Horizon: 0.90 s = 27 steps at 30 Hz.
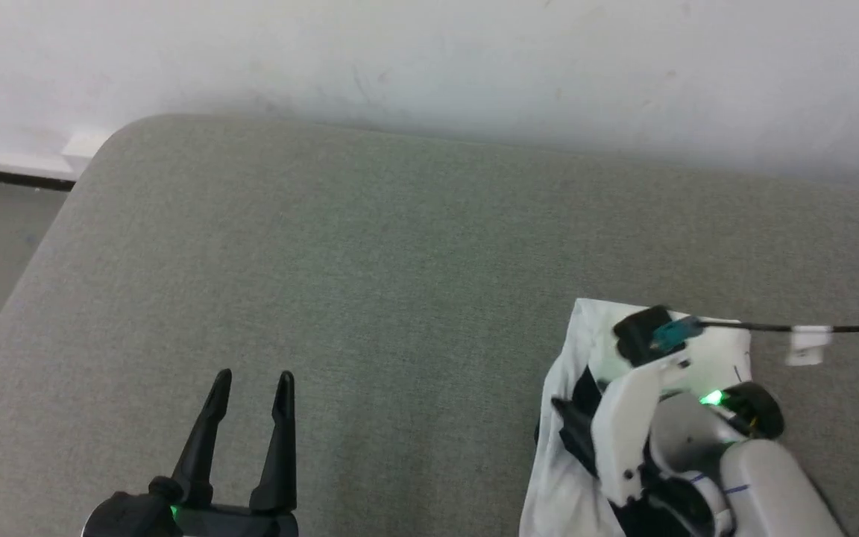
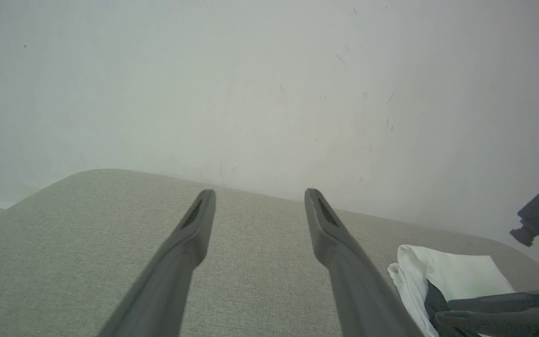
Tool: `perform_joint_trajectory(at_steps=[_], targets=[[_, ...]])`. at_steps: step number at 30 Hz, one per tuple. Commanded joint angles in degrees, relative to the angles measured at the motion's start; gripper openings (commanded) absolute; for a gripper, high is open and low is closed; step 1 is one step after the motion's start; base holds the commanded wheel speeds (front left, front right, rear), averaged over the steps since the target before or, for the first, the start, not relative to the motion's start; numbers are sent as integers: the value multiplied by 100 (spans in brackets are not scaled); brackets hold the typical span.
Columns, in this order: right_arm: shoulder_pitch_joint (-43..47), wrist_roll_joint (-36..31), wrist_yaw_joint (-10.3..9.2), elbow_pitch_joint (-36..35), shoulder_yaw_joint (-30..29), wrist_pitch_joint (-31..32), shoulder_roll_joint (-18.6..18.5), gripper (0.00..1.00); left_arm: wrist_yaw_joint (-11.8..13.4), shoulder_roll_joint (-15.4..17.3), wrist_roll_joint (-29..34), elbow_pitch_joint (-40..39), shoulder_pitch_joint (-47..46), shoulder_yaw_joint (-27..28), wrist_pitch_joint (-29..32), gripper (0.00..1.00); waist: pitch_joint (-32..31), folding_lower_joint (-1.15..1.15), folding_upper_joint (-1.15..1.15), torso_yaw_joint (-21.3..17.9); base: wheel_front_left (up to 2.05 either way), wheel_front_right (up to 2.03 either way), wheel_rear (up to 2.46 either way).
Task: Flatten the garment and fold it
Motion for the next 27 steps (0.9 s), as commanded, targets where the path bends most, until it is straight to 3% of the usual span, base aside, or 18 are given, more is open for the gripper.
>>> perform_joint_trajectory(at_steps=[1,9,13,19,27], targets=[[6,60,-4,-156,-109,-72,-2,100,-5,6,42,-15,34,3,-24,100,-57,0,0,-118,0,0,0],[753,-123,-4,-1833,-1568,-334,-2,100,42,46,54,-202,43,25,-22,100,172,0,0,-379,0,0,0],[1293,-31,-4,-2219,-2135,-291,-2,100,47,58,60,-257,-8,33,-23,100,372,0,0,-454,0,0,0],[1446,235,-4,-2035,-2266,-395,-2,100,20,97,62,-286,-168,48,-24,100,692,0,0,-451,0,0,0],[979,429,-4,-993,-2150,-489,-2,100,-15,139,76,-246,-374,9,-23,100,931,0,0,-322,0,0,0]])
